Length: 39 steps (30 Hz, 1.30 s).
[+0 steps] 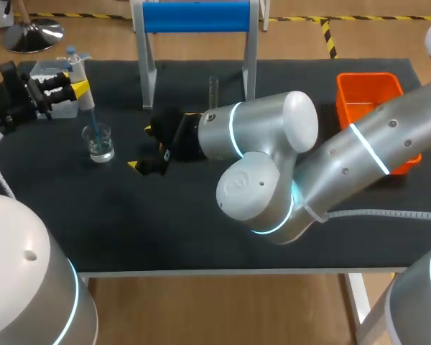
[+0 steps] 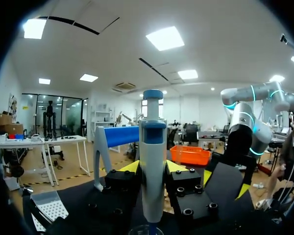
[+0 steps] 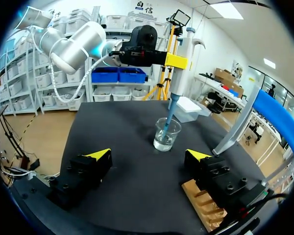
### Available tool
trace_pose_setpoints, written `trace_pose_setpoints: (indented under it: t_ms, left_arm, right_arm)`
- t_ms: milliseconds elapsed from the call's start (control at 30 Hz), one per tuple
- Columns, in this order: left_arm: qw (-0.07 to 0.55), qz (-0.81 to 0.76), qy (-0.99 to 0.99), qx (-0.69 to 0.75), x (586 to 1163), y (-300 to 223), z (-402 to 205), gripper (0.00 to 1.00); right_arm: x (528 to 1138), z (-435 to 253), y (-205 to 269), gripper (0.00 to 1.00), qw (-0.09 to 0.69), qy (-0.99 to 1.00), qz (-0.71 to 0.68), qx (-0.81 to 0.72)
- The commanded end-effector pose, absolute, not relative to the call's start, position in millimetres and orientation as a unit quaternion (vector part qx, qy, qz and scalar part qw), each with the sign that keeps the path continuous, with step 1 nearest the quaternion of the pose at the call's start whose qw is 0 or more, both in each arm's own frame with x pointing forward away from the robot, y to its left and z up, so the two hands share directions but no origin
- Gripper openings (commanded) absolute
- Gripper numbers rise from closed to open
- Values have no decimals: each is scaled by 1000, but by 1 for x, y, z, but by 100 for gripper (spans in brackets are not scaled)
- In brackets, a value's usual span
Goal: Invert the test tube, pick up the pipette, mount the tip to pipette, aspirate from beaker and dispense into the tube, eject the tip, return the pipette, and cap with the stopper.
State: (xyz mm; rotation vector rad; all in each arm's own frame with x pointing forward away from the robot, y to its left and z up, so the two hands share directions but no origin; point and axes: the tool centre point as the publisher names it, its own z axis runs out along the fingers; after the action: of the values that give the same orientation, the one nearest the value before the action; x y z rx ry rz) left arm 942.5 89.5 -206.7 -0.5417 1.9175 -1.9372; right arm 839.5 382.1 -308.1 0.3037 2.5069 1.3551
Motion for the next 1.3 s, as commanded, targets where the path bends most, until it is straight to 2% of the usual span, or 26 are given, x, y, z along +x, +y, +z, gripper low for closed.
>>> trace_pose_setpoints:
  t_ms: [33, 800, 1300]
  left_arm:
    - [178, -687, 678, -189, 944, 91, -208, 0]
    - [180, -687, 678, -191, 943, 93, -209, 0]
    - [180, -687, 678, -191, 943, 93, -209, 0]
  right_arm:
    - [840, -309, 382, 100, 136, 866, 470, 104]
    - [839, -292, 380, 100, 142, 865, 475, 77]
    - [839, -214, 364, 100, 37, 847, 528, -37]
